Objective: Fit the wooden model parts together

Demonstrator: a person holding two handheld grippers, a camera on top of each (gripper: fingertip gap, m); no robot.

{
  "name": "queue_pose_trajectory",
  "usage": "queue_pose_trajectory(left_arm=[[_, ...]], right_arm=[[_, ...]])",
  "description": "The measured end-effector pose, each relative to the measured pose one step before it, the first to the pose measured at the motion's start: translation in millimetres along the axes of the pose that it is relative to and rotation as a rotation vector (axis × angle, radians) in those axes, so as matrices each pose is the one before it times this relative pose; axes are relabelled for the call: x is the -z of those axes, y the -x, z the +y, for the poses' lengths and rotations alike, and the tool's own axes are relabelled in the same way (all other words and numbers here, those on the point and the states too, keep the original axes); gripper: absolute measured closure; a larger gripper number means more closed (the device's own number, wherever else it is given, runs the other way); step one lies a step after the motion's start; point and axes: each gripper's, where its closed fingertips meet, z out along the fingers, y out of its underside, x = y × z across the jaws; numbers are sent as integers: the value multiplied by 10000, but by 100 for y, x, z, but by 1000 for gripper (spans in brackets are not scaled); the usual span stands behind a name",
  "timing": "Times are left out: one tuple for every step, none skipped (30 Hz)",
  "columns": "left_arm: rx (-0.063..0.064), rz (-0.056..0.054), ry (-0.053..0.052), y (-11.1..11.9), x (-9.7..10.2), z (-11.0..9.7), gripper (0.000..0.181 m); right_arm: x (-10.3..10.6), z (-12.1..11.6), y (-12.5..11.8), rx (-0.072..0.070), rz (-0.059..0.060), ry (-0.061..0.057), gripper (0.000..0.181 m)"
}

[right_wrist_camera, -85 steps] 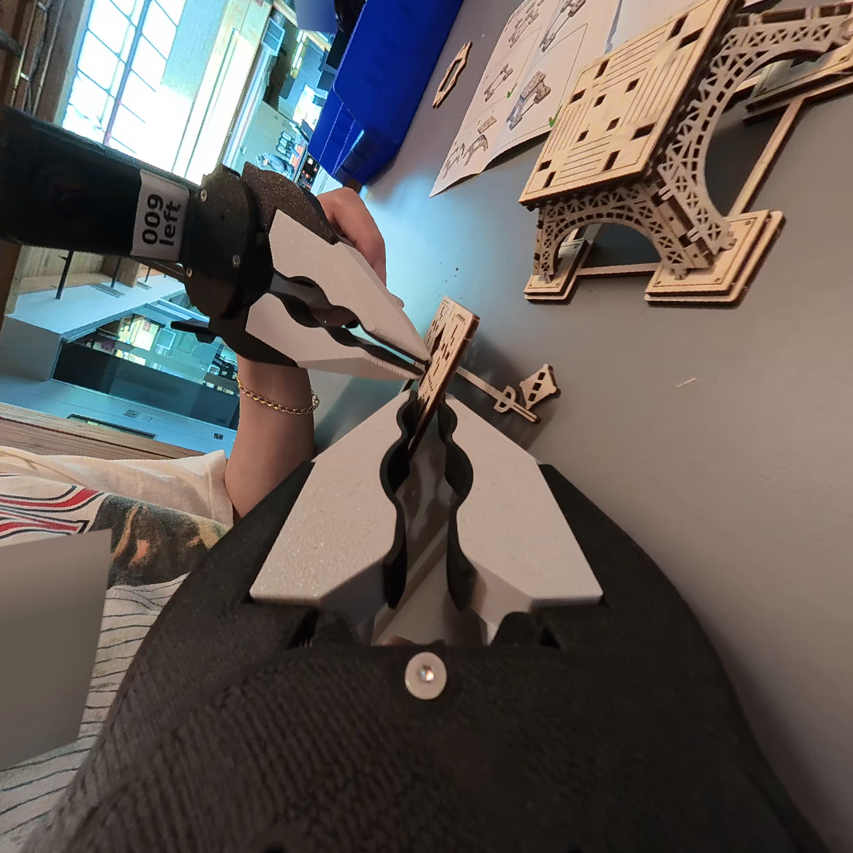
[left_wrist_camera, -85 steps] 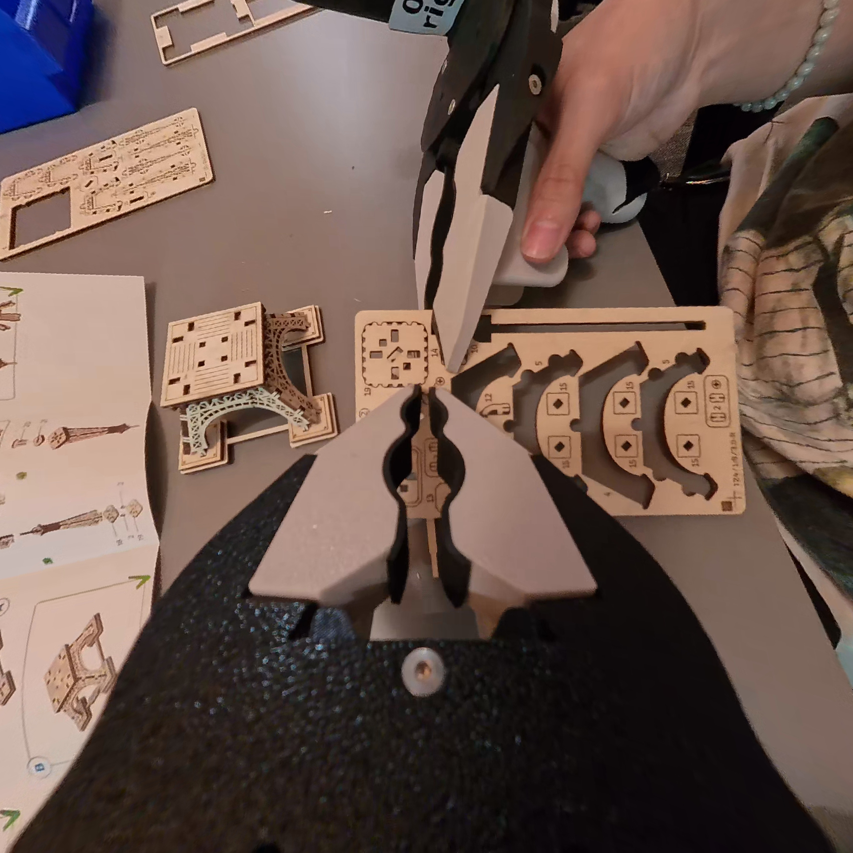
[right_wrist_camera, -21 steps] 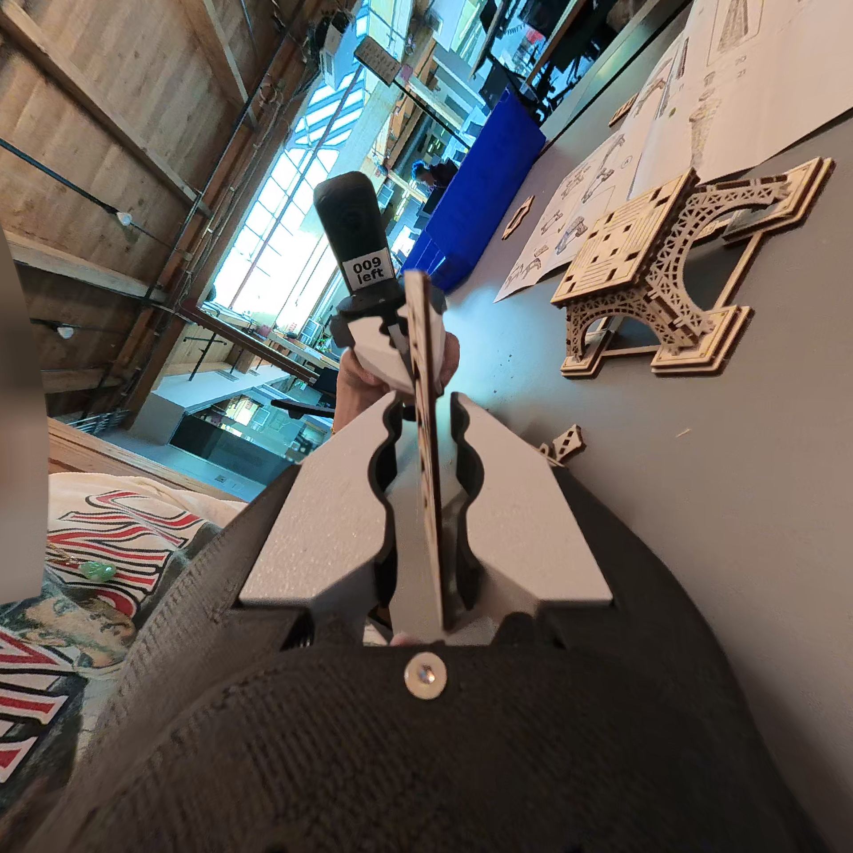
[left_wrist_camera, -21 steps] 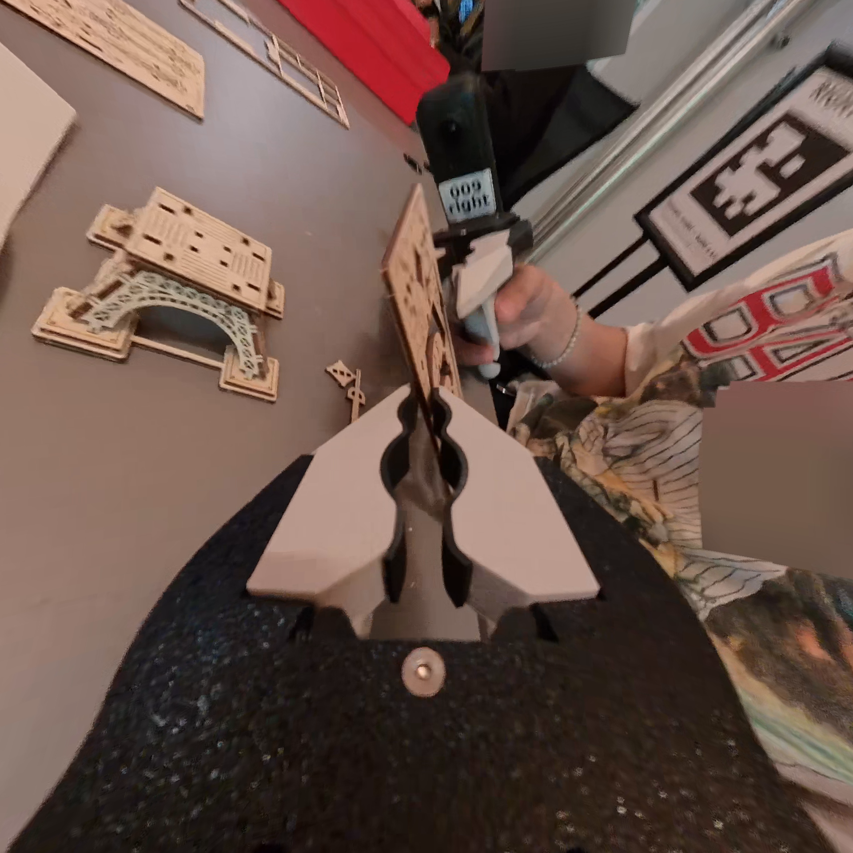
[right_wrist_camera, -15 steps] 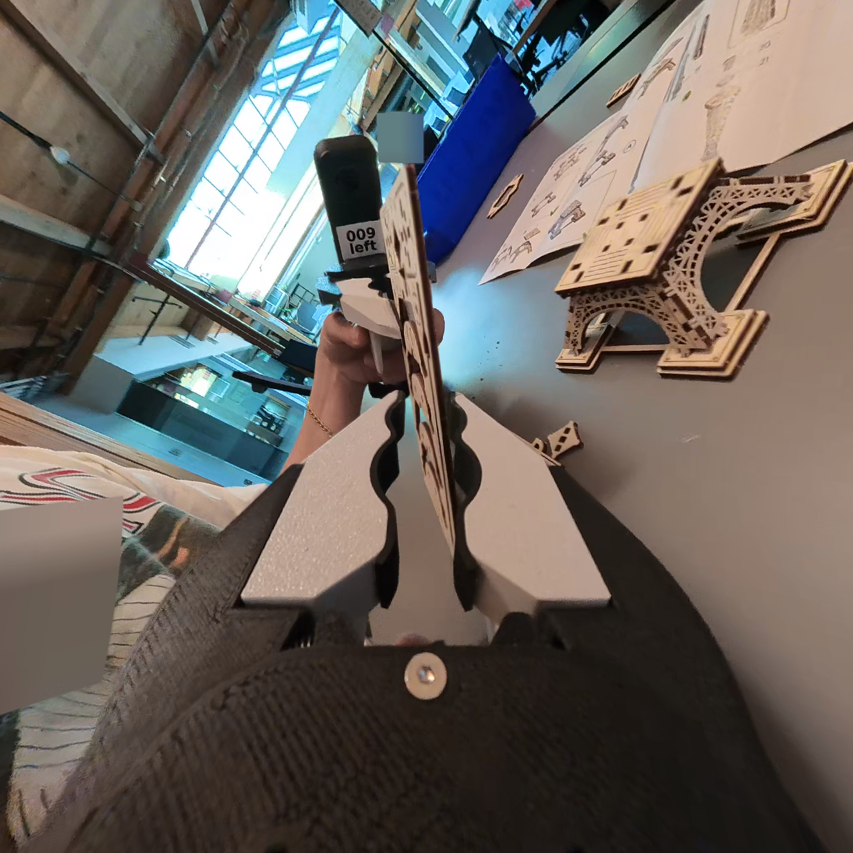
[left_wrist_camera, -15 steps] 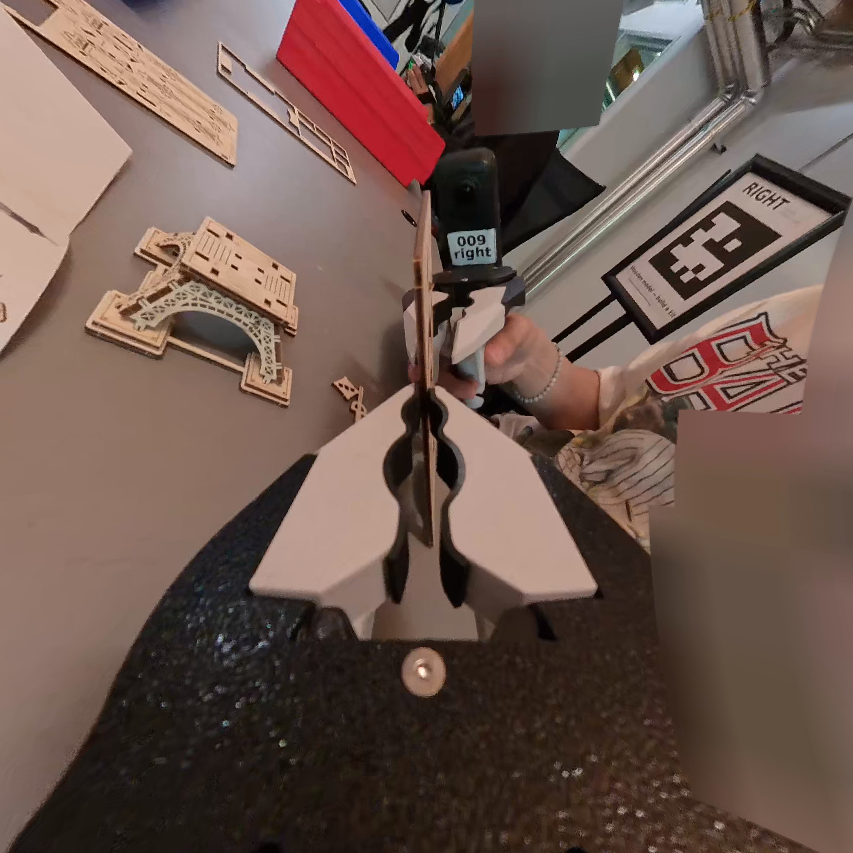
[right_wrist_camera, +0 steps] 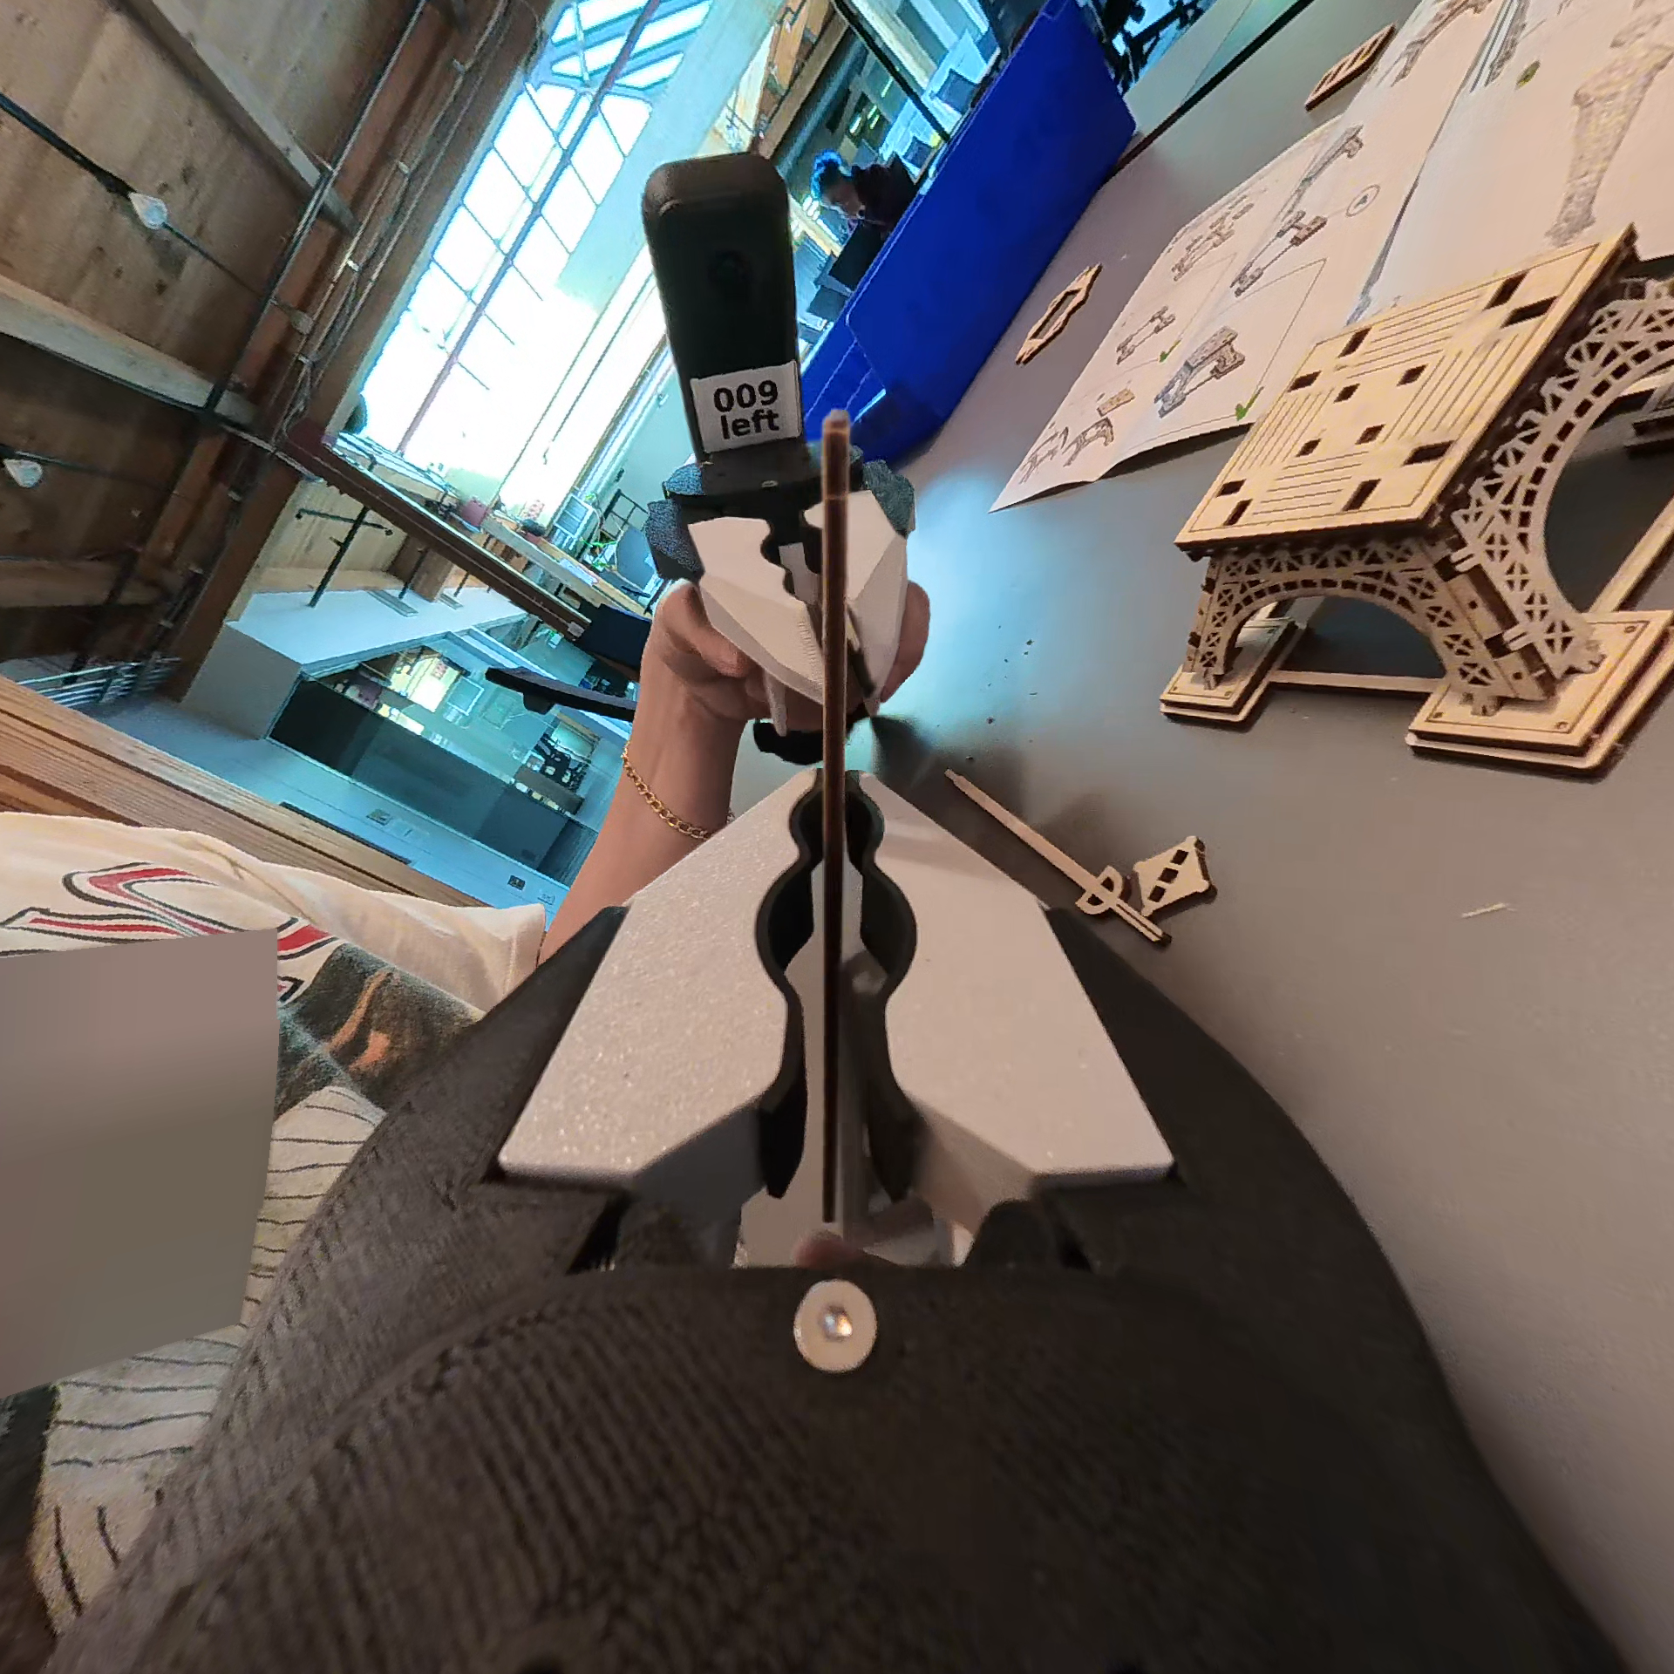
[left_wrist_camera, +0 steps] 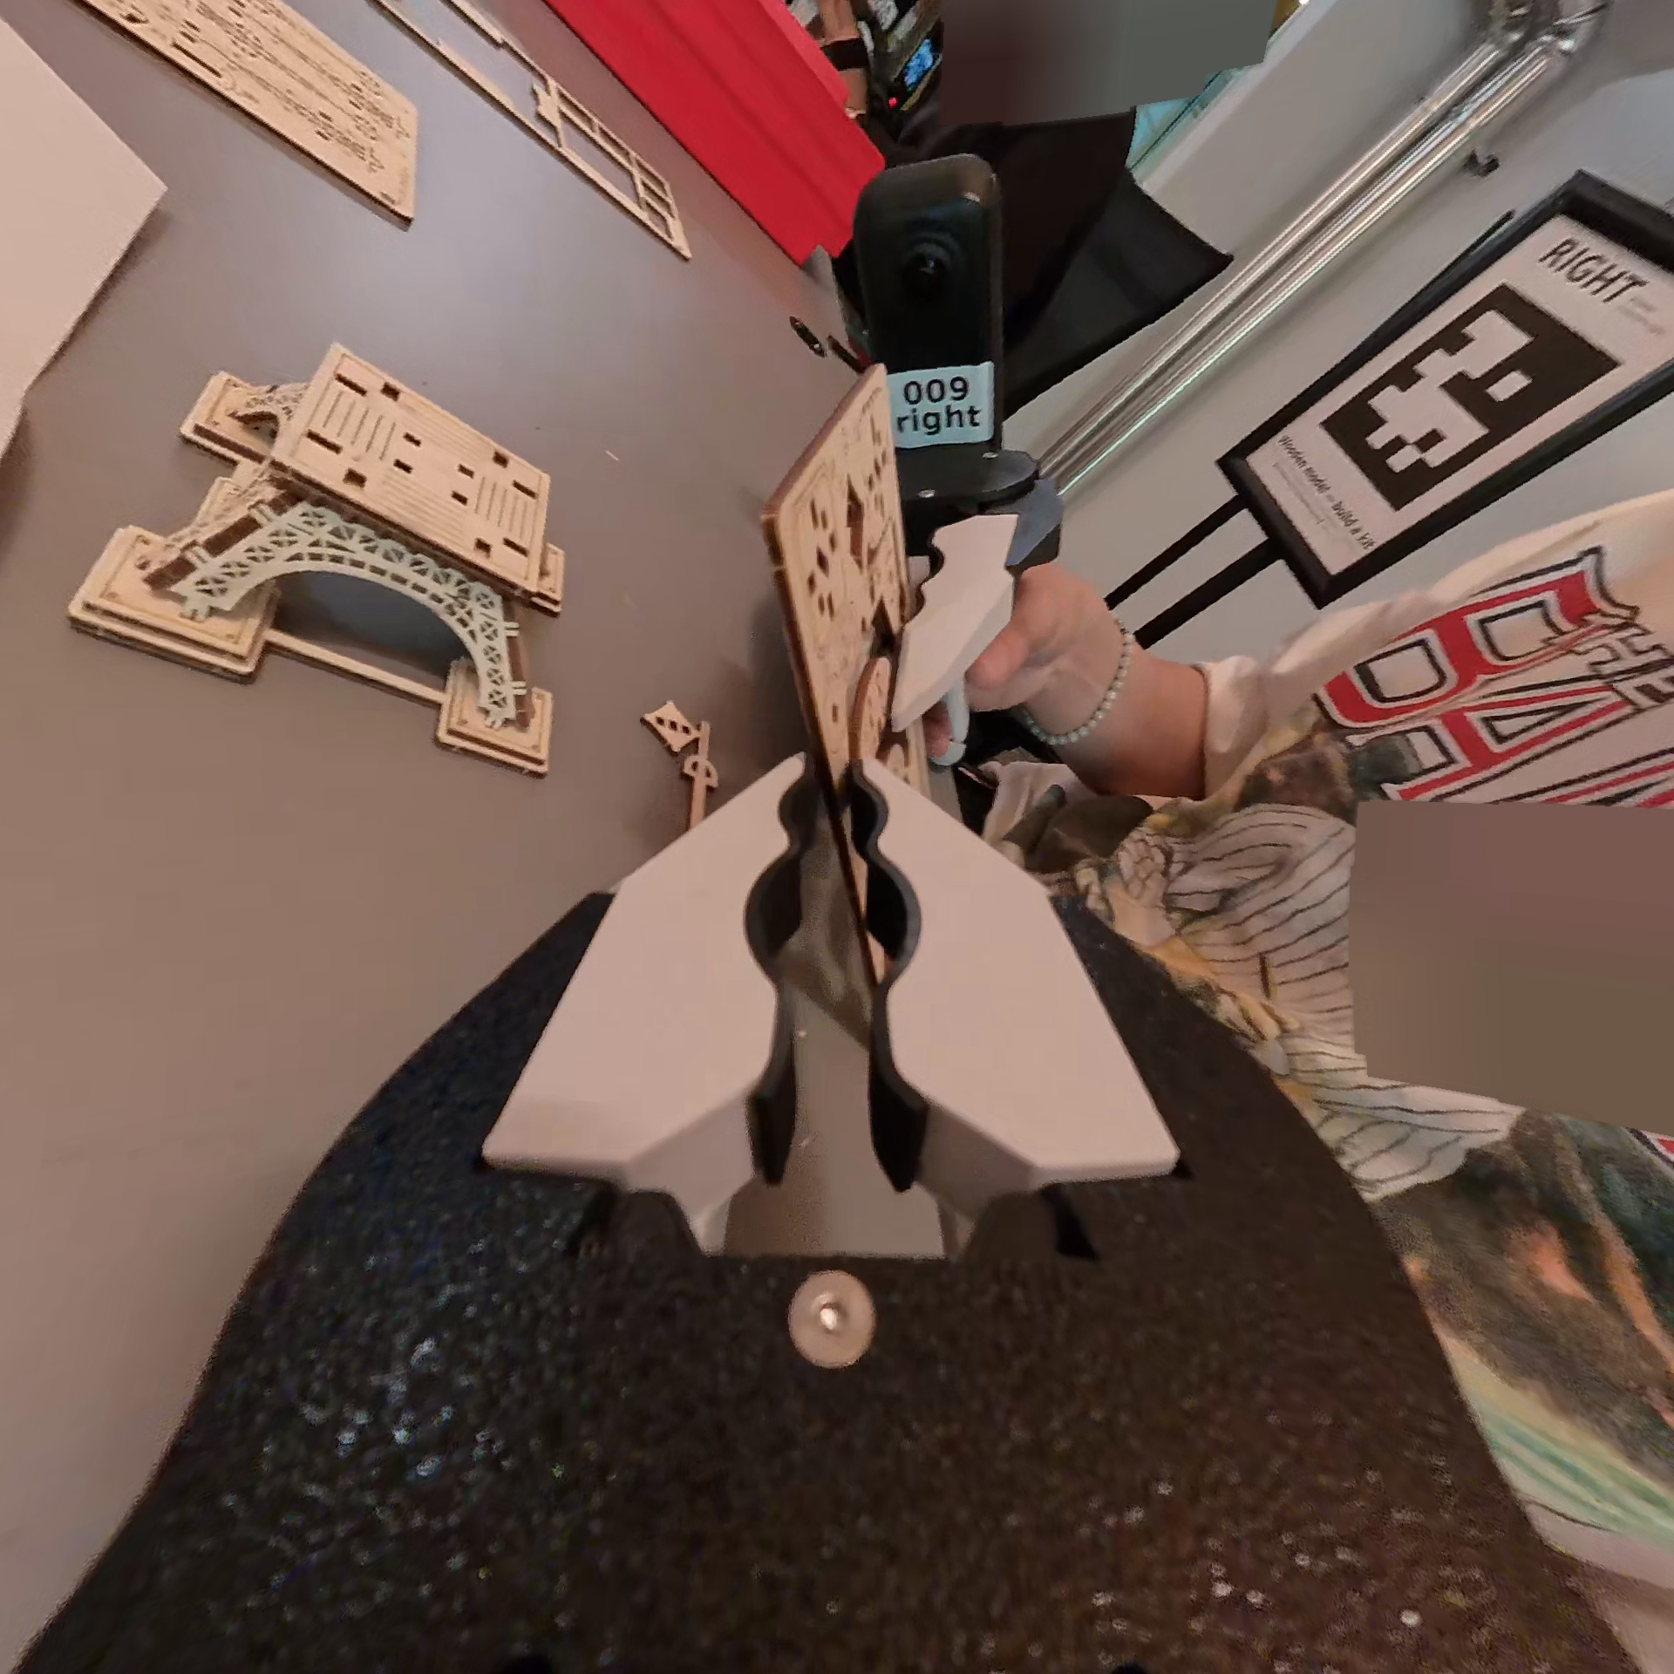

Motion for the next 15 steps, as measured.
queue_pose_trajectory(left_arm=[[-74, -225, 15, 303, 6, -7, 175], [-51, -375, 10, 515, 54, -32, 169], [-97, -443, 56, 561, 96, -19, 164], [-132, -474, 81, 522, 148, -5, 160], [-167, -628, 160, 606, 196, 52, 155], [-369, -707, 227, 557, 235, 53, 152], [-539, -762, 190, 482, 293, -83, 152], [-555, -756, 220, 372, 348, -51, 152], [-596, -580, 244, 95, 397, -37, 152], [-631, -444, 119, -88, 389, -182, 153], [-558, -370, -52, -139, 362, -387, 153], [-460, -174, -155, -286, 297, -522, 156], [-358, 123, -185, -600, 185, -549, 164], [-244, 330, -213, -799, 37, -529, 169], [-186, 400, -192, -791, -129, -406, 174]], right_arm=[[-10, 23, -75, -9, 50, 17, 181], [-3, -1, -156, -37, 90, 4, 181], [1, 6, -262, -65, 149, 2, 181], [-1, 3, -201, -60, 112, -1, 181], [-13, 4, -236, -49, 145, 9, 181], [-33, 40, -319, -58, 201, 24, 181], [-33, 34, -275, -63, 165, 32, 180], [-17, 10, -182, -49, 101, 10, 180], [-10, 18, -189, -36, 119, 13, 180], [-33, 28, -225, -34, 146, 24, 180], [-34, 48, -153, -32, 95, 39, 179], [-39, 66, -135, -31, 78, 48, 179], [-57, 85, -157, -35, 97, 67, 178], [-74, 97, -56, -13, 35, 77, 178], [-79, 134, 17, 9, -3, 101, 178]])
